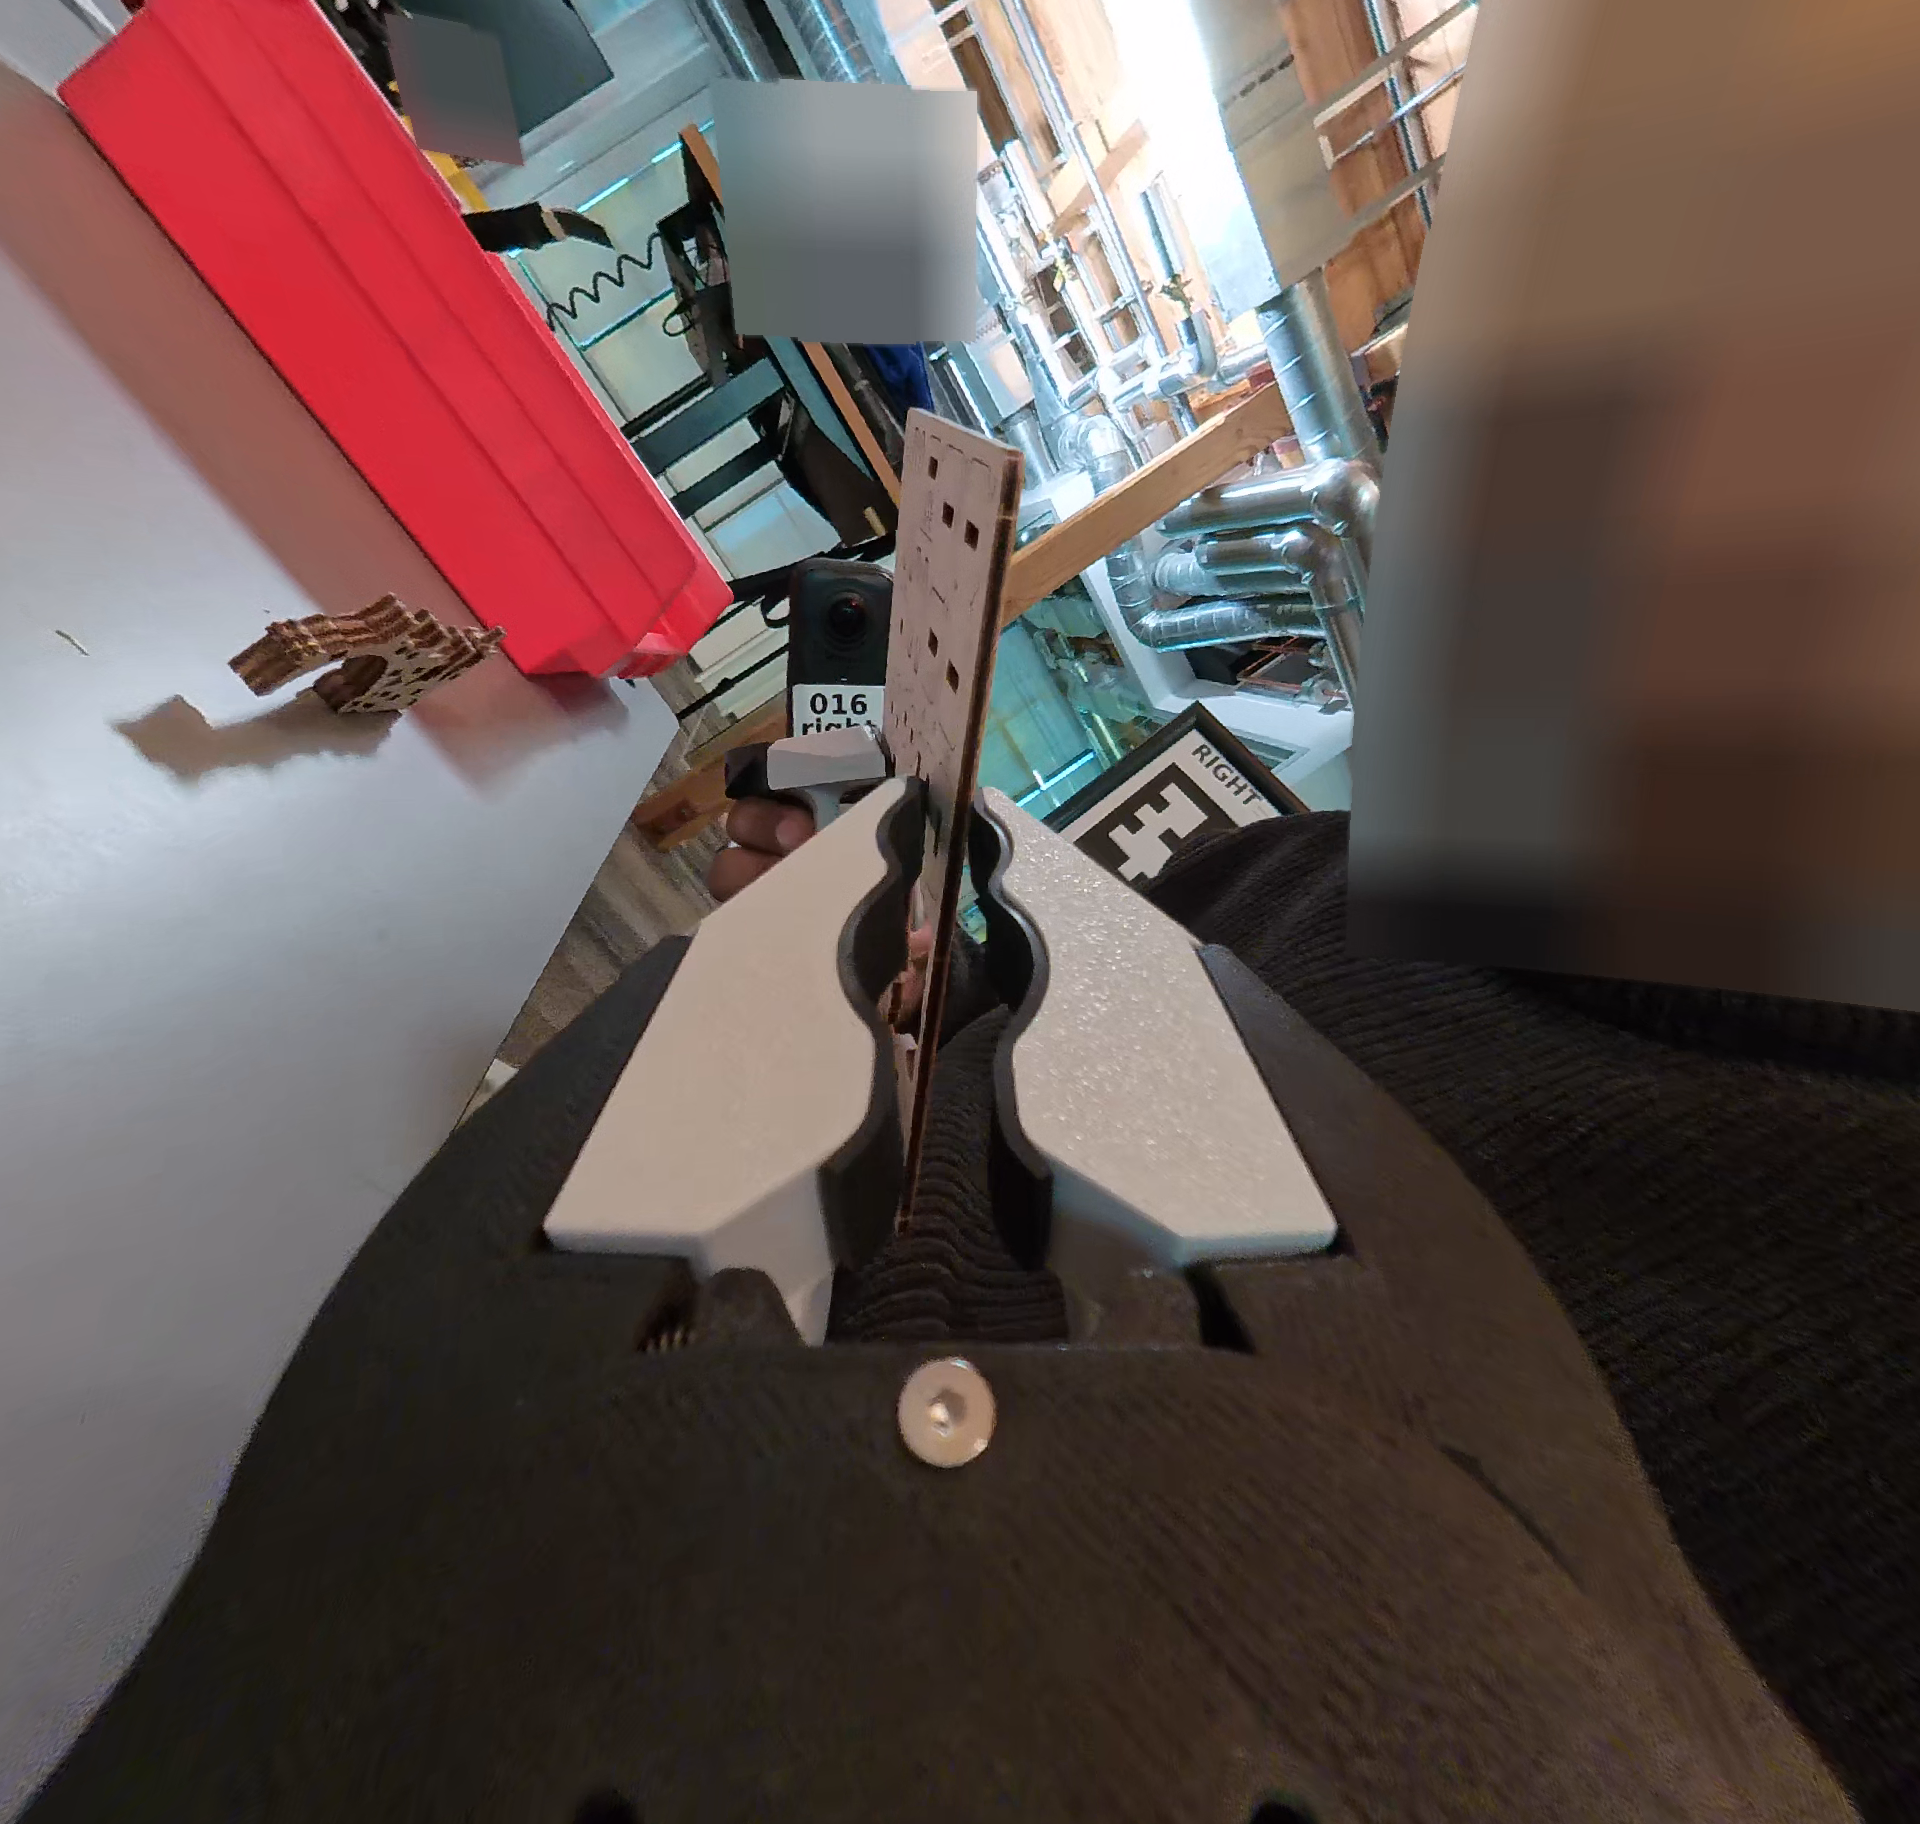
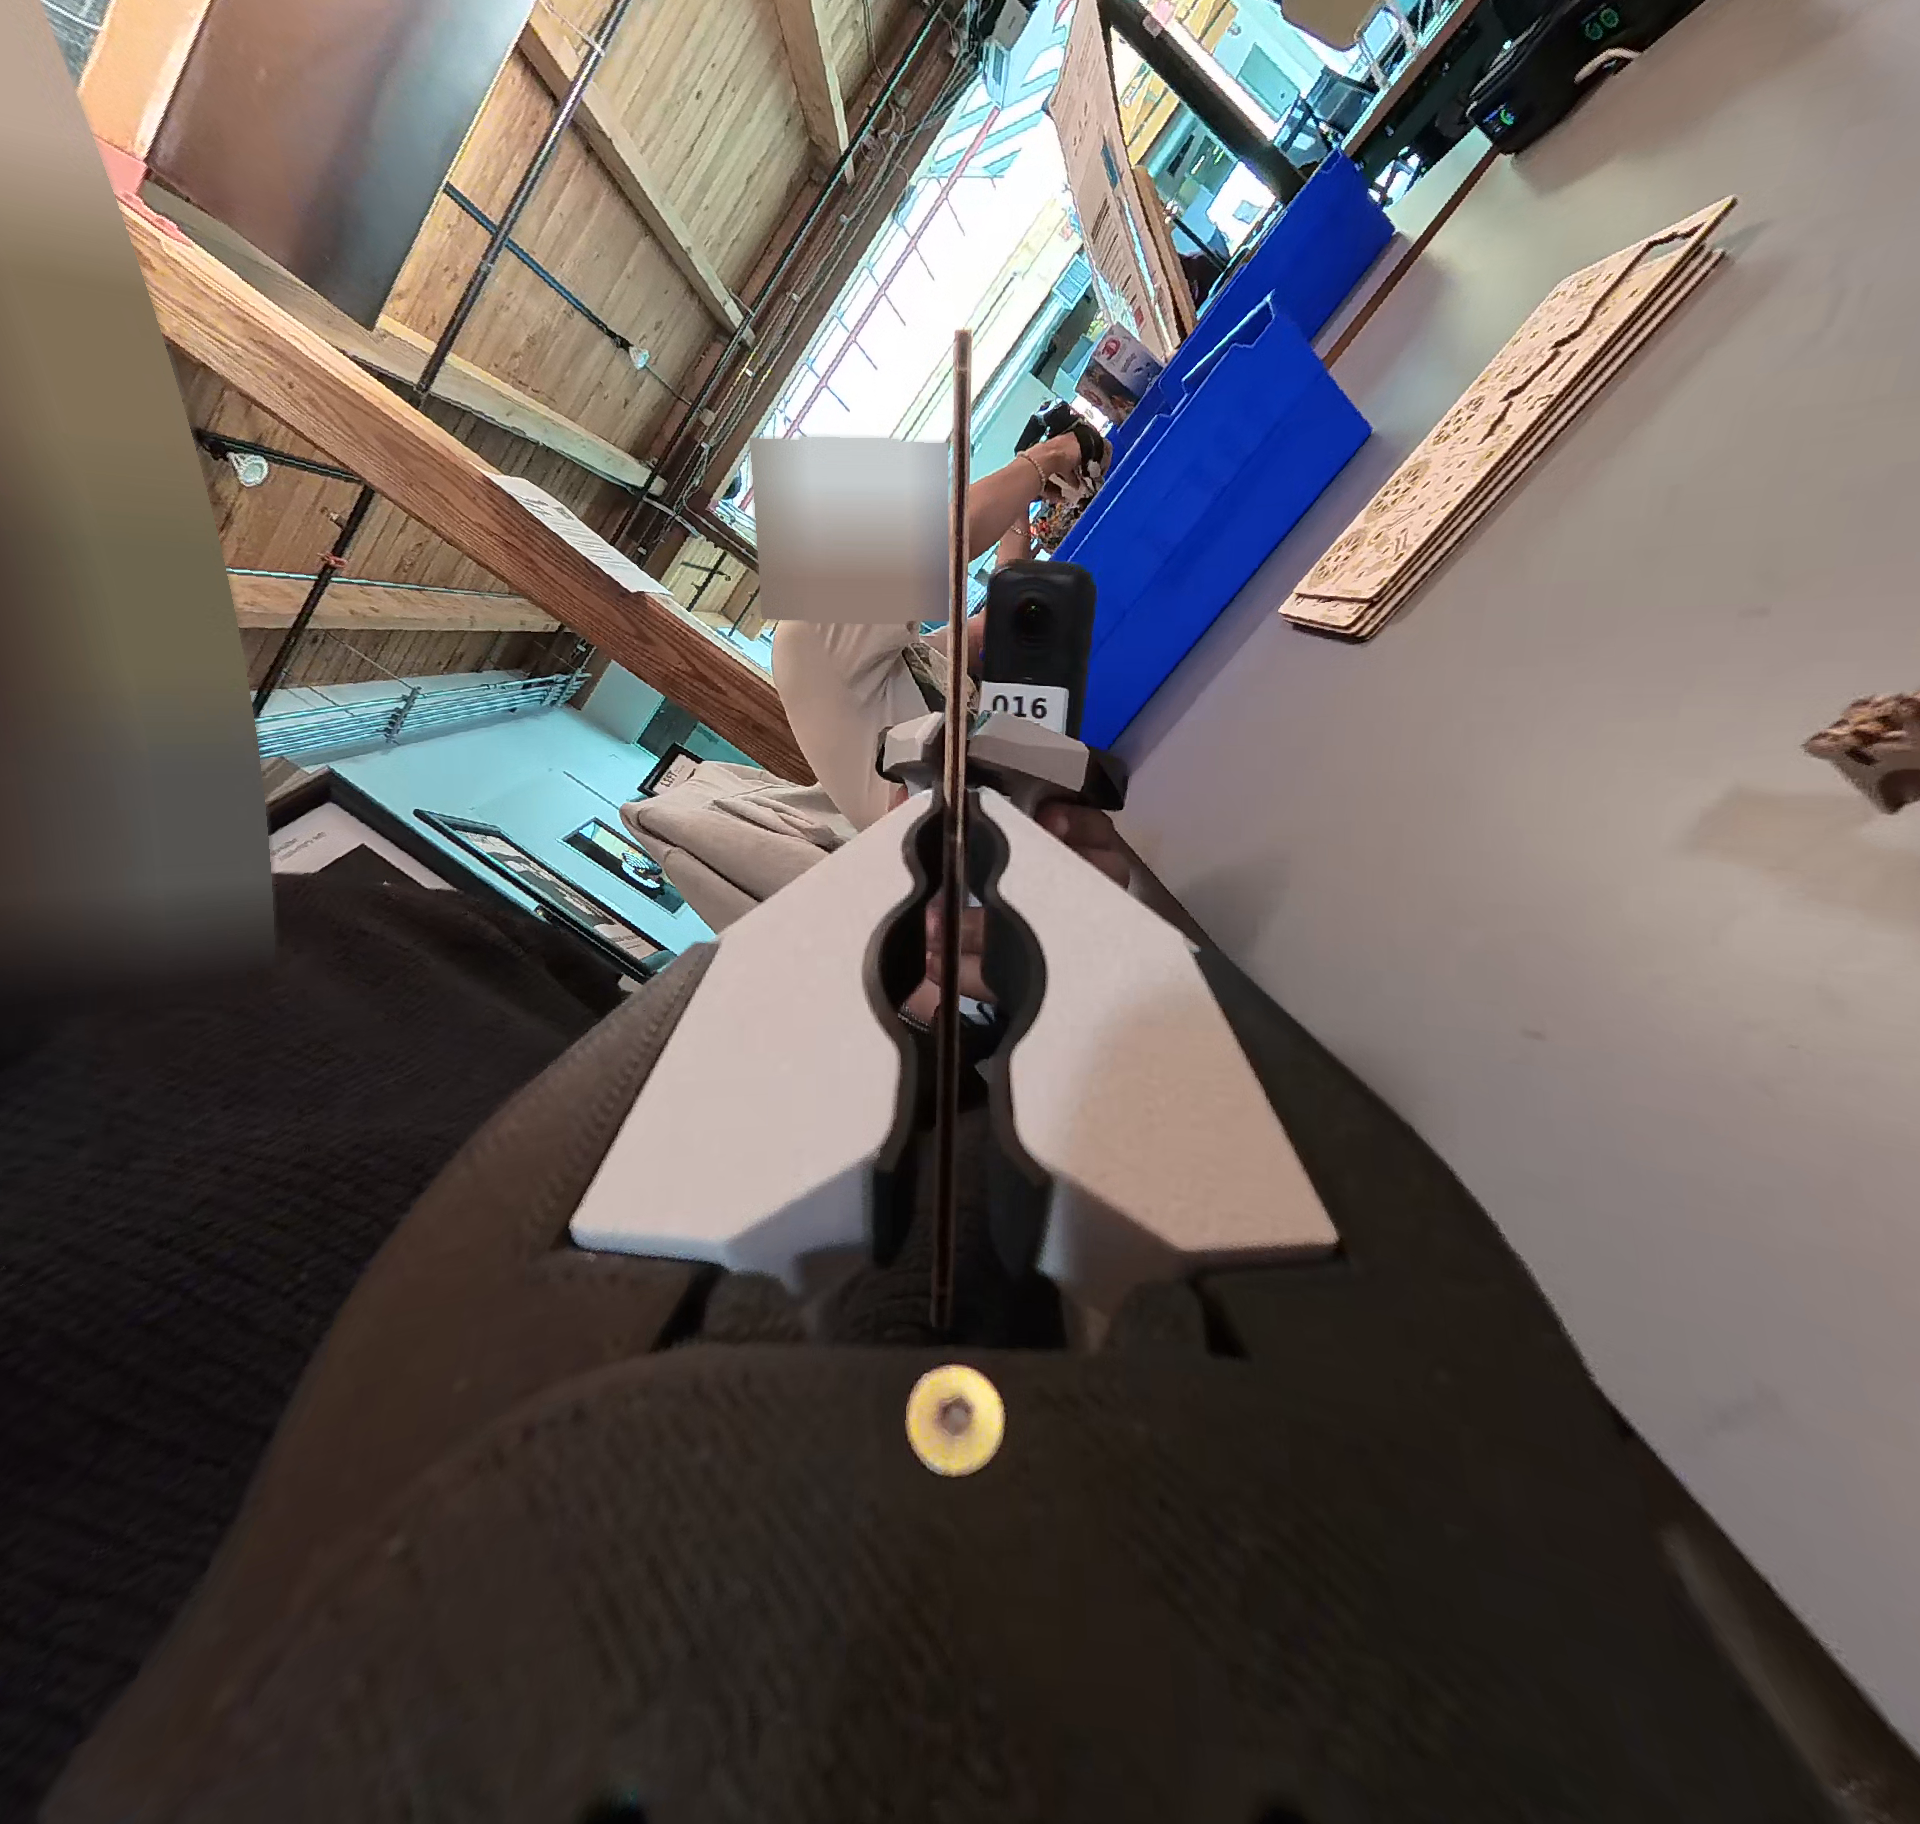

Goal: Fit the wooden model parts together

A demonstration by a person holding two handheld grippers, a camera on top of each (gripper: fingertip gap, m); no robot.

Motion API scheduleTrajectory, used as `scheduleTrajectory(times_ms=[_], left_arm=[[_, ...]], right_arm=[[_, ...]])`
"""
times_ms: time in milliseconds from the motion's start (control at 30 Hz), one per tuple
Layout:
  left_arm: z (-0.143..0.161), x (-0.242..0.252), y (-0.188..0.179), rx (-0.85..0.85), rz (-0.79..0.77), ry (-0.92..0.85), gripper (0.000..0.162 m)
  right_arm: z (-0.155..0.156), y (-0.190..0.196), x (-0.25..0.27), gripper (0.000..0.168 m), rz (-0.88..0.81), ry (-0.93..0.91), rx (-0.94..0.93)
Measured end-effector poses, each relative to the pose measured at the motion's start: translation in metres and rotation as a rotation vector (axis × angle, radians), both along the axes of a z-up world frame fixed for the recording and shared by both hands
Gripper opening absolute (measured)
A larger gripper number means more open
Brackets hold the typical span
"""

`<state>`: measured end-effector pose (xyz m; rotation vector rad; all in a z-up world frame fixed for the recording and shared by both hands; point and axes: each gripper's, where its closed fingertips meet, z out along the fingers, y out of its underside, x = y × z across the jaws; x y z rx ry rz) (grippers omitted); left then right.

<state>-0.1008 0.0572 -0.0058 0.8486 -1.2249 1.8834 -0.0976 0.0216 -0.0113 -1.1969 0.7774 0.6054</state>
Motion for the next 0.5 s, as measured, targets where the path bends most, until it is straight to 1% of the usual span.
scheduleTrajectory(times_ms=[33, 500], left_arm=[[0.000, 0.001, 0.000, -0.010, -0.007, 0.012, 0.005], [-0.002, 0.009, 0.002, -0.117, -0.057, 0.154, 0.018]], right_arm=[[-0.001, 0.000, 0.001, 0.001, 0.001, 0.005, 0.002], [-0.007, -0.002, 0.014, 0.001, 0.000, 0.074, 0.039]])
